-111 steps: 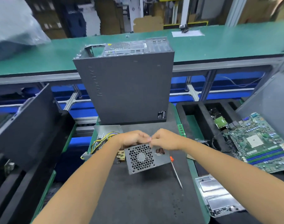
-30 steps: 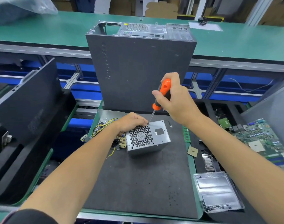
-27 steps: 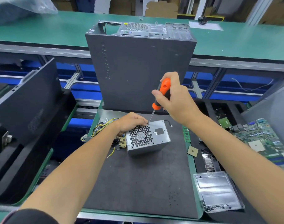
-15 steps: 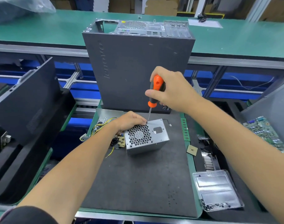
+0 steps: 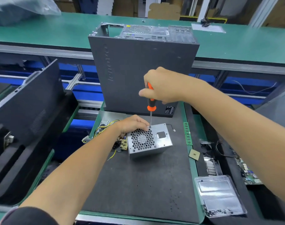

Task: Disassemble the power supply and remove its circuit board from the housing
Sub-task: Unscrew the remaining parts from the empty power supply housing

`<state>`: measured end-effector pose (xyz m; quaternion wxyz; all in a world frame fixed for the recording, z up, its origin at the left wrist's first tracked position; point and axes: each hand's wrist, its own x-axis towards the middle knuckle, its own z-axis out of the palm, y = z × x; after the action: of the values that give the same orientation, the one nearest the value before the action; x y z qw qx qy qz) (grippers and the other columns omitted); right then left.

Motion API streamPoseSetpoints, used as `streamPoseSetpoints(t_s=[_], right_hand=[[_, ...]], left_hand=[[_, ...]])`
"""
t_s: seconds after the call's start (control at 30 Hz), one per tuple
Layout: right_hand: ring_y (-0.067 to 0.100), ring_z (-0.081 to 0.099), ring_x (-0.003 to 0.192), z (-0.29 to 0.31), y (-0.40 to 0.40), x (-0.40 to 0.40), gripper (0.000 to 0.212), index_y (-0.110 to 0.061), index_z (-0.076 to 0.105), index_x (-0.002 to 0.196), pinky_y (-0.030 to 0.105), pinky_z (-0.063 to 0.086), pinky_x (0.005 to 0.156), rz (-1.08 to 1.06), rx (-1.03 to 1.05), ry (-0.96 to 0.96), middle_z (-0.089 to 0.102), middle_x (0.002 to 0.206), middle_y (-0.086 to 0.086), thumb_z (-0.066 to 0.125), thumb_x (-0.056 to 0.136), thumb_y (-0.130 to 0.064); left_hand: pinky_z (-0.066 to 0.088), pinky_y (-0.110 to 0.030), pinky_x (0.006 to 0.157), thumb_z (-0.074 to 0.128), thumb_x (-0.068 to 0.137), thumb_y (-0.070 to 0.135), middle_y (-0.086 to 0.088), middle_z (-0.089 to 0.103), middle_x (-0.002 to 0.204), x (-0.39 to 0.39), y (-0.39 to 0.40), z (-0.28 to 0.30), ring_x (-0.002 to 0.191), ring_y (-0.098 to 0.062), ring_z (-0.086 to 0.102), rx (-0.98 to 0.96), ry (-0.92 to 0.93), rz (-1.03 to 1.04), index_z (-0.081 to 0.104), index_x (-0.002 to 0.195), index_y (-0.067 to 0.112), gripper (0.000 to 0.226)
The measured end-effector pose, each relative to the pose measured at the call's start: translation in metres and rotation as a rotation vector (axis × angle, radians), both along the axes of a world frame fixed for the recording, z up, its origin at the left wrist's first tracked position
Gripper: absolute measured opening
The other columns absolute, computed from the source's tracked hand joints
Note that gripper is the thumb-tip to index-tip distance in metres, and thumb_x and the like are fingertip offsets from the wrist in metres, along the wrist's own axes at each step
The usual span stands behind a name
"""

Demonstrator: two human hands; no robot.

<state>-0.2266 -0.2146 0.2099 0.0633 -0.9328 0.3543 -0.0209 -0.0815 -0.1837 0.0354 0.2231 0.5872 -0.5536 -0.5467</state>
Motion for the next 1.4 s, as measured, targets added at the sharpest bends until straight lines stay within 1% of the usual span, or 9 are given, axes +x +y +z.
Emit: streamPoseSetpoints(t_s=[0.17, 0.2, 0.23, 0.43, 0.53, 0.63, 0.93, 1.2, 1.4], right_hand=[[0.01, 0.058, 0.082, 0.01, 0.002, -0.007, 0.003, -0.021, 0.064, 0.088, 0.034, 0.049, 0.072, 0.166, 0.17, 0.055, 0.068, 0.083, -0.005, 0.062, 0.088, -0.018], [0.008, 0.059, 0.081, 0.012, 0.002, -0.007, 0.014, -0.023, 0.065, 0.085, 0.032, 0.049, 0.071, 0.186, 0.221, 0.064, 0.07, 0.084, -0.006, 0.061, 0.085, -0.01], [0.008, 0.06, 0.079, 0.013, 0.003, -0.007, 0.021, -0.025, 0.066, 0.081, 0.03, 0.049, 0.069, 0.208, 0.254, 0.074, 0.07, 0.084, -0.006, 0.06, 0.082, -0.005], [0.02, 0.056, 0.063, 0.009, -0.004, -0.013, 0.045, -0.019, 0.058, 0.091, 0.032, 0.039, 0.054, -0.032, 0.003, 0.081, 0.059, 0.073, -0.004, 0.04, 0.092, -0.061], [0.019, 0.047, 0.058, 0.007, -0.004, -0.013, 0.042, -0.01, 0.054, 0.081, 0.03, 0.031, 0.05, -0.022, -0.059, 0.128, 0.056, 0.074, 0.004, 0.04, 0.098, -0.045], [-0.005, 0.05, 0.068, 0.016, 0.001, -0.02, 0.012, -0.021, 0.051, 0.101, 0.016, 0.033, 0.055, 0.163, 0.193, 0.139, 0.063, 0.082, -0.015, 0.054, 0.09, -0.018], [0.02, 0.053, 0.07, 0.01, 0.001, -0.011, 0.019, -0.016, 0.052, 0.088, 0.032, 0.037, 0.054, 0.042, 0.041, 0.118, 0.056, 0.077, -0.002, 0.048, 0.095, -0.033], [0.02, 0.046, 0.065, 0.007, 0.002, -0.014, 0.038, -0.019, 0.042, 0.075, 0.033, 0.034, 0.052, -0.077, -0.125, 0.219, 0.051, 0.077, 0.004, 0.036, 0.097, -0.05], [0.002, 0.051, 0.068, 0.015, 0.005, -0.021, 0.025, -0.022, 0.049, 0.098, 0.022, 0.037, 0.057, 0.121, 0.221, 0.039, 0.059, 0.076, -0.013, 0.057, 0.079, -0.008]], left_hand=[[0.018, -0.049, 0.092, 0.062, 0.087, 0.009, 0.013, 0.064, 0.08, -0.001, 0.001, 0.004, 0.041, -0.002, 0.047, -0.001, -0.049, 0.011, 0.069, 0.089, 0.012, 0.008], [-0.004, -0.022, 0.04, 0.061, 0.087, 0.009, 0.013, 0.062, 0.075, 0.0, 0.001, 0.004, 0.035, -0.001, 0.041, -0.006, -0.053, 0.013, 0.069, 0.091, 0.009, 0.009], [0.041, -0.021, 0.037, 0.061, 0.087, 0.009, 0.01, 0.061, 0.075, 0.0, 0.001, 0.005, 0.034, 0.0, 0.04, -0.009, -0.057, 0.015, 0.07, 0.093, 0.007, 0.011], [0.042, -0.008, 0.054, 0.059, 0.087, 0.007, 0.008, 0.063, 0.081, -0.005, 0.0, 0.013, 0.052, 0.007, 0.053, -0.01, -0.037, -0.068, 0.071, 0.09, 0.007, 0.012], [0.05, -0.026, 0.055, 0.058, 0.089, 0.01, 0.01, 0.061, 0.087, -0.006, 0.003, 0.017, 0.047, 0.007, 0.057, -0.007, -0.078, -0.064, 0.069, 0.101, 0.004, 0.017], [0.051, -0.038, 0.08, 0.06, 0.089, 0.013, 0.007, 0.066, 0.099, -0.005, 0.005, 0.019, 0.103, -0.026, 0.049, -0.002, -0.123, -0.036, 0.068, 0.096, 0.013, 0.011], [0.03, -0.017, 0.038, 0.062, 0.085, 0.016, 0.005, 0.059, 0.092, -0.003, 0.003, 0.009, 0.054, -0.006, 0.046, -0.006, -0.096, -0.03, 0.07, 0.076, 0.023, 0.014], [0.035, -0.024, 0.081, 0.063, 0.084, 0.01, 0.018, 0.064, 0.08, -0.001, 0.001, 0.004, 0.089, -0.003, 0.054, -0.01, -0.049, -0.02, 0.07, 0.065, 0.026, 0.026], [0.043, -0.036, 0.084, 0.061, 0.085, 0.013, 0.018, 0.061, 0.078, -0.001, -0.001, 0.003, 0.083, -0.005, 0.053, -0.006, -0.052, -0.029, 0.068, 0.068, 0.025, 0.022]])
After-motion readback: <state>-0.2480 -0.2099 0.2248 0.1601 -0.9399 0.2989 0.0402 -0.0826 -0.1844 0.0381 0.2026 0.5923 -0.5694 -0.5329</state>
